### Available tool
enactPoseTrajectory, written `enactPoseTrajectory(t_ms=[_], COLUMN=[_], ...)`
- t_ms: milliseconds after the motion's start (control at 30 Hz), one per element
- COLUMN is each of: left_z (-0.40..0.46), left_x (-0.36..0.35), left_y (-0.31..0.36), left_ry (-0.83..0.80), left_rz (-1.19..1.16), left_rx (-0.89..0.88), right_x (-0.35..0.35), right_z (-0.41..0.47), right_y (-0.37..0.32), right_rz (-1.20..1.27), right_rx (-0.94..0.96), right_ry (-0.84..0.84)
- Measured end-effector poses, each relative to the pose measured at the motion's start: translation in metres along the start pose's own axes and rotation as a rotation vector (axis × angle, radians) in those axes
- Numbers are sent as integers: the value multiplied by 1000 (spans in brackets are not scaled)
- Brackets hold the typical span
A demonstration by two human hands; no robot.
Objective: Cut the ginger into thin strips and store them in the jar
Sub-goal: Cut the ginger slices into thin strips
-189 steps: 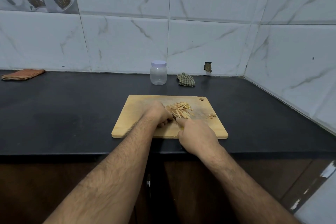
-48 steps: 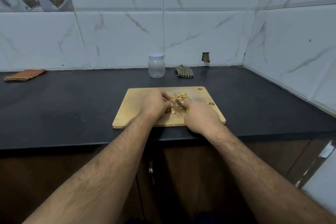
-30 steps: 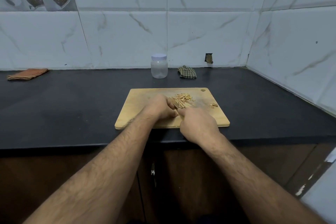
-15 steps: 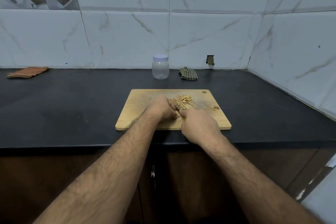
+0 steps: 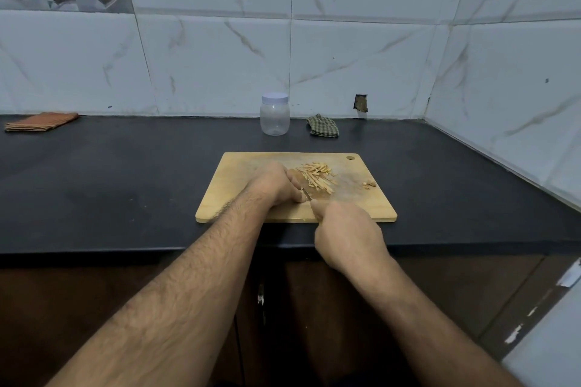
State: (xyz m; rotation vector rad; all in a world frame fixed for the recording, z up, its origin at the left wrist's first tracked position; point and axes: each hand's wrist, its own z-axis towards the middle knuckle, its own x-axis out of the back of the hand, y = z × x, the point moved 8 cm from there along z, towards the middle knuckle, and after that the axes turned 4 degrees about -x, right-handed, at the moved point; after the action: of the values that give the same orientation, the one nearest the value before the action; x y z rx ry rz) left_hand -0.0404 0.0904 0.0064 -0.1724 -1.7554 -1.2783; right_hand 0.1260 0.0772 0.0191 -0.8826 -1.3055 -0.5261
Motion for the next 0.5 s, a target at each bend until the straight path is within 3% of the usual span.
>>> enactPoseTrajectory(t_ms=[500], left_z=[-3], left_x=[-1], left_y=[-3], left_ry=[6], left_rz=[-21], left_rx=[19], right_x=[7], right_z=[9], right_y=[5], right_rz=[91], right_rx=[-54], right_ry=[79])
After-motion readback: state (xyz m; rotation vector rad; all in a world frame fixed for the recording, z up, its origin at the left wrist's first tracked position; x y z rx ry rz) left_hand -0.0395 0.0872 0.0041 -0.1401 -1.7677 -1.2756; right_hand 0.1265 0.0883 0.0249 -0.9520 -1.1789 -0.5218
